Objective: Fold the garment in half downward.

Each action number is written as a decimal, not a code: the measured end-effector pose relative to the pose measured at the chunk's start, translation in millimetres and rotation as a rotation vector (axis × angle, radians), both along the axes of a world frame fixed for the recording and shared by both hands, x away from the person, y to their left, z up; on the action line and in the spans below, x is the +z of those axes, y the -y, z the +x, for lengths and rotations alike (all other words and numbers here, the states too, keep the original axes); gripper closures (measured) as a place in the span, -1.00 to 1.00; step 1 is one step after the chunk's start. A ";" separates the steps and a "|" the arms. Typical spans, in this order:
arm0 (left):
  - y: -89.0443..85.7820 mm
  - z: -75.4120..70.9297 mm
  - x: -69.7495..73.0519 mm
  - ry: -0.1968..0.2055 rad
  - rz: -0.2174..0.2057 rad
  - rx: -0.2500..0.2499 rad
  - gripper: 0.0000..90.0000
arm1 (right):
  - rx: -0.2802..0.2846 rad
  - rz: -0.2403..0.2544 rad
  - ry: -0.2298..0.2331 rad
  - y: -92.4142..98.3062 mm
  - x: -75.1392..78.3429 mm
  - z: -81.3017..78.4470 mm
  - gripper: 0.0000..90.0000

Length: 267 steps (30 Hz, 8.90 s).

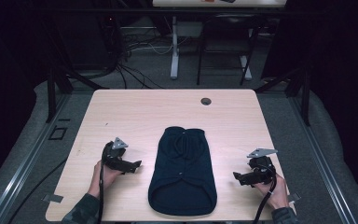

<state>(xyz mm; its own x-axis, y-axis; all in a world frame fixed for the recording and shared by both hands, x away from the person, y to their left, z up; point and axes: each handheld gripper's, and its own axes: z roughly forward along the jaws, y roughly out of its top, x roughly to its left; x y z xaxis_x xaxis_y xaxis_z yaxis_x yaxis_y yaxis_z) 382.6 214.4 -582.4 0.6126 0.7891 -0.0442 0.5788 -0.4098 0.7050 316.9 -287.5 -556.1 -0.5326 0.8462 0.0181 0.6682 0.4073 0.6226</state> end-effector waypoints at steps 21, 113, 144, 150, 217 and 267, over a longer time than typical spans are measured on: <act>22.7 17.6 26.5 0.039 -0.058 -0.042 -1.00 | 0.049 0.002 -0.035 -41.6 12.5 28.7 -0.99; 127.9 98.0 3.6 -0.036 0.050 -0.103 -0.64 | 0.115 0.084 -0.063 -135.0 -12.5 144.3 0.17; 125.9 78.2 27.5 0.022 -0.023 -0.188 0.53 | 0.125 0.063 0.088 -139.3 13.9 122.4 0.46; 119.7 70.7 47.4 0.058 -0.053 -0.206 0.52 | 0.149 0.047 0.162 -140.5 30.4 111.6 0.46; 125.5 -6.3 103.9 0.430 0.148 -0.328 0.63 | 0.218 0.080 0.298 -126.0 76.7 46.1 0.36; 97.1 -35.4 69.3 0.371 -0.001 -0.291 0.72 | 0.283 0.093 0.326 -132.7 61.4 19.5 0.27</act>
